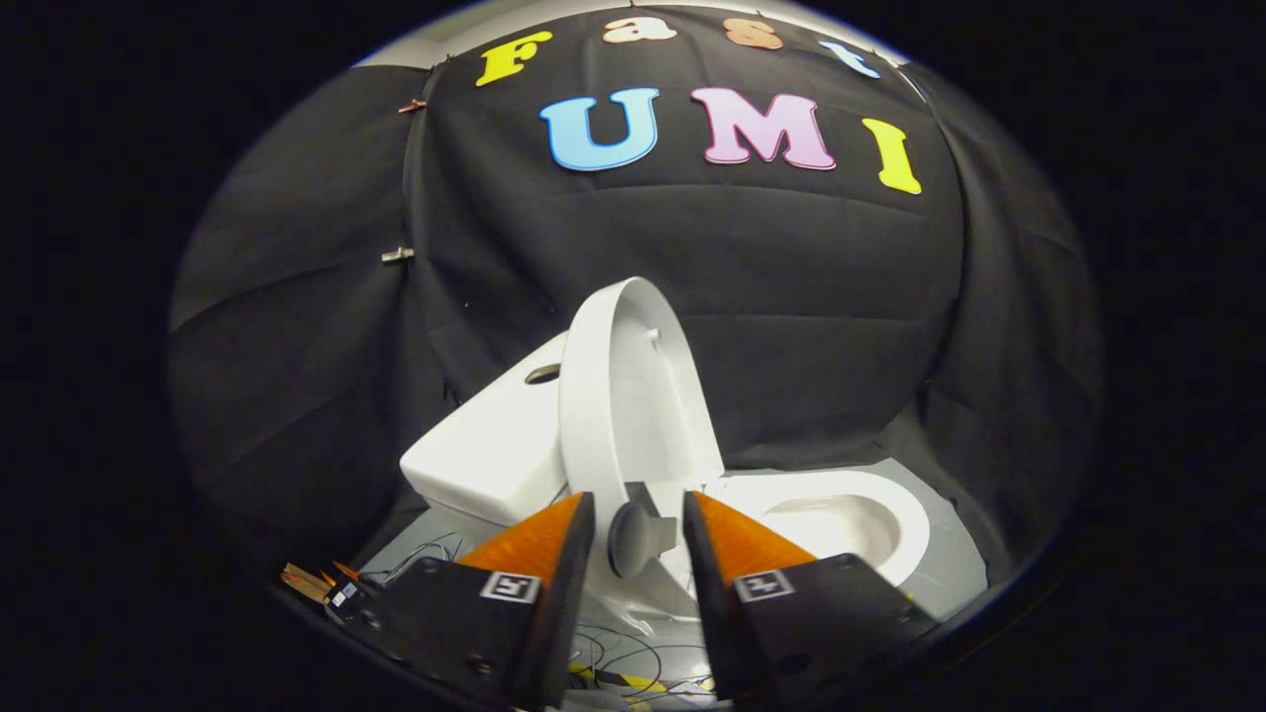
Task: Open the toilet lid.
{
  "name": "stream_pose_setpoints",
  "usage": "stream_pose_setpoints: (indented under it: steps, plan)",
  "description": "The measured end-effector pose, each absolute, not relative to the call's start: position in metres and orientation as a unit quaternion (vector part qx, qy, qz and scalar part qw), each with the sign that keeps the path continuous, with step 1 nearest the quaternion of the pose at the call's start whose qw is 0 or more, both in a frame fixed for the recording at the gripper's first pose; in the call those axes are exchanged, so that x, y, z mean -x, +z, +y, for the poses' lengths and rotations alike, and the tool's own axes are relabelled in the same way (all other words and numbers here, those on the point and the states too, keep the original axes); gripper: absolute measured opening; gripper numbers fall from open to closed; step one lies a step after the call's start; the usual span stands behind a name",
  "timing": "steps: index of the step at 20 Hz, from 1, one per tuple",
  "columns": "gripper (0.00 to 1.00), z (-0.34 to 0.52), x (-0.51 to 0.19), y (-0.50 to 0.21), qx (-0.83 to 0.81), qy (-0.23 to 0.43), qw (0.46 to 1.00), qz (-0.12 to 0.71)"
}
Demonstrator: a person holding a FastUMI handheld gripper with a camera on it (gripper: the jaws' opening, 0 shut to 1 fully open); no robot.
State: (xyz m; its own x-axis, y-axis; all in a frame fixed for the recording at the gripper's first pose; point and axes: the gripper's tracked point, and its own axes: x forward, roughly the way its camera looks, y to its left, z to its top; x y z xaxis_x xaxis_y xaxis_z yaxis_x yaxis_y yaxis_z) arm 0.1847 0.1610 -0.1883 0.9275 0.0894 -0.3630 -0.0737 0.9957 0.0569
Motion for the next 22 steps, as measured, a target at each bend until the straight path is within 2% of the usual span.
stream_pose_setpoints:
  steps: [1,2,4,5,6,9,14,22]
  plan:
    - [0.77,0.157,-0.181,-0.18,-0.025,0.041,0.983,0.179]
    - [0.82,0.152,-0.177,-0.172,-0.029,0.039,0.984,0.174]
    - [0.85,0.138,-0.166,-0.153,-0.035,0.034,0.986,0.162]
    - [0.93,0.13,-0.16,-0.14,-0.035,0.03,0.987,0.153]
    - [0.96,0.124,-0.151,-0.128,-0.033,0.029,0.989,0.142]
    - [1.0,0.101,-0.122,-0.08,-0.019,0.022,0.995,0.099]
    - [0.99,0.067,-0.064,-0.005,0.01,0.015,1.0,0.02]
    - [0.99,0.038,0.008,0.043,0.042,0.011,0.999,-0.032]
